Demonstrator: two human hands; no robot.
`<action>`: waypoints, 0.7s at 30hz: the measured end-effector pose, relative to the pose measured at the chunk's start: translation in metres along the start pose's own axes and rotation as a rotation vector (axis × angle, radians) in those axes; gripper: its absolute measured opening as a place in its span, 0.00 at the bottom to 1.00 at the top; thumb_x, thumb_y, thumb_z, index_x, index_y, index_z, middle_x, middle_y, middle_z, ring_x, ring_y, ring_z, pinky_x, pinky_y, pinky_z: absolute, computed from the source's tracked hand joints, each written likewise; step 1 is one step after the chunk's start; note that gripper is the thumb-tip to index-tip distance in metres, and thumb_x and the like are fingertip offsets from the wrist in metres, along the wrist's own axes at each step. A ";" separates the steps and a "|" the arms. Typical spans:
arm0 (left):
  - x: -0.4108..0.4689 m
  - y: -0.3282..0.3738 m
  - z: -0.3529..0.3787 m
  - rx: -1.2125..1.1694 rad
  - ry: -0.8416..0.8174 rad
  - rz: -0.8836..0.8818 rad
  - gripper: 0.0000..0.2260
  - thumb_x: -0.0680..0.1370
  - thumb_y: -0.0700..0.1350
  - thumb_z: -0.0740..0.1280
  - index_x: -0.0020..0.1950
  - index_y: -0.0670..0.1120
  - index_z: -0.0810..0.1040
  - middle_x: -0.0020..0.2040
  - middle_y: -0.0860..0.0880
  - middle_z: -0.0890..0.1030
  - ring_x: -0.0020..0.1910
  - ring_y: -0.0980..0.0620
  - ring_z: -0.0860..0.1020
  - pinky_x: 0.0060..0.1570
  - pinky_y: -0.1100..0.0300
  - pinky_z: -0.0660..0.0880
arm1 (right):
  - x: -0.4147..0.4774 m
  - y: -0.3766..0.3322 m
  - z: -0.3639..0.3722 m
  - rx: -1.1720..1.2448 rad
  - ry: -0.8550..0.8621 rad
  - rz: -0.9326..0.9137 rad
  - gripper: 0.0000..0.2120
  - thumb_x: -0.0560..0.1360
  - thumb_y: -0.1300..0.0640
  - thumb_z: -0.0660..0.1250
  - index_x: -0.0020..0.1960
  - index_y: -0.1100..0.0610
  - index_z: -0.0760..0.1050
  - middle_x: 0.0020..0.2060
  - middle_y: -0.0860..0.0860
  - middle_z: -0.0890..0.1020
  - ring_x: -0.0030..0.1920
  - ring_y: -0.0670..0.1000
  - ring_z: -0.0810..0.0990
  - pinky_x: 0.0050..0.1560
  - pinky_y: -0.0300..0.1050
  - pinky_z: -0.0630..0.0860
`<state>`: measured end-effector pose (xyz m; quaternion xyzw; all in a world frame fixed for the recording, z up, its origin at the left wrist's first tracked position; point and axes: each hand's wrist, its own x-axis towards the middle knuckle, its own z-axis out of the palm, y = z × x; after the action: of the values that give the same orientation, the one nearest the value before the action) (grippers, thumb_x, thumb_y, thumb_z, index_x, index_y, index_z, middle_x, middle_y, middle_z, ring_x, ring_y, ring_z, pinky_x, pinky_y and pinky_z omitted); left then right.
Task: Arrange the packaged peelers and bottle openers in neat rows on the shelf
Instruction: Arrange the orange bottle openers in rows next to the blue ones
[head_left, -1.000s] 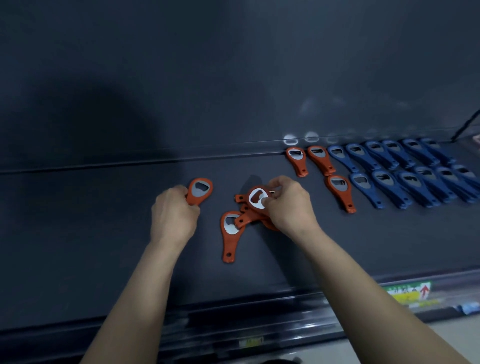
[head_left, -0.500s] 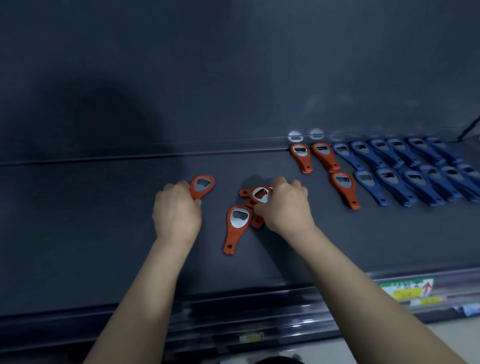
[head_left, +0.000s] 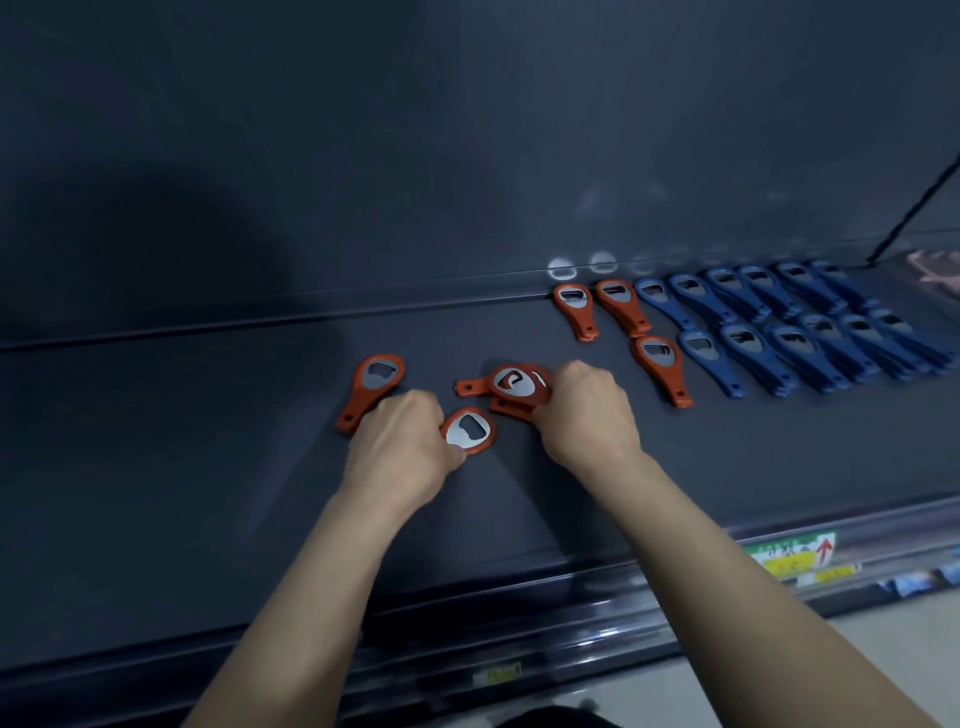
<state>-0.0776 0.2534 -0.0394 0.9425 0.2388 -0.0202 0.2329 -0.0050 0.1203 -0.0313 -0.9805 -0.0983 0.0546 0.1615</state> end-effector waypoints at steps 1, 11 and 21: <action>0.000 -0.001 -0.001 -0.011 -0.016 0.011 0.07 0.70 0.43 0.72 0.45 0.43 0.77 0.41 0.46 0.80 0.42 0.46 0.78 0.42 0.52 0.77 | 0.000 0.001 -0.002 0.001 -0.006 0.006 0.09 0.71 0.69 0.62 0.37 0.59 0.64 0.46 0.59 0.78 0.48 0.60 0.76 0.41 0.46 0.69; 0.006 -0.005 -0.001 -0.085 -0.090 -0.007 0.11 0.67 0.42 0.71 0.44 0.36 0.79 0.39 0.39 0.80 0.31 0.49 0.70 0.31 0.54 0.72 | 0.002 0.017 -0.008 0.058 -0.042 0.094 0.15 0.70 0.70 0.62 0.32 0.58 0.60 0.31 0.53 0.68 0.38 0.56 0.71 0.35 0.44 0.68; 0.010 0.015 0.008 -0.166 0.062 0.091 0.08 0.68 0.42 0.71 0.42 0.40 0.78 0.39 0.44 0.81 0.40 0.44 0.79 0.42 0.48 0.78 | 0.001 0.040 -0.014 0.116 0.004 0.144 0.07 0.72 0.66 0.67 0.40 0.60 0.69 0.42 0.57 0.76 0.47 0.59 0.76 0.40 0.44 0.70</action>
<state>-0.0616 0.2425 -0.0417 0.9299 0.2037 0.0395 0.3036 0.0051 0.0793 -0.0317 -0.9741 -0.0240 0.0695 0.2140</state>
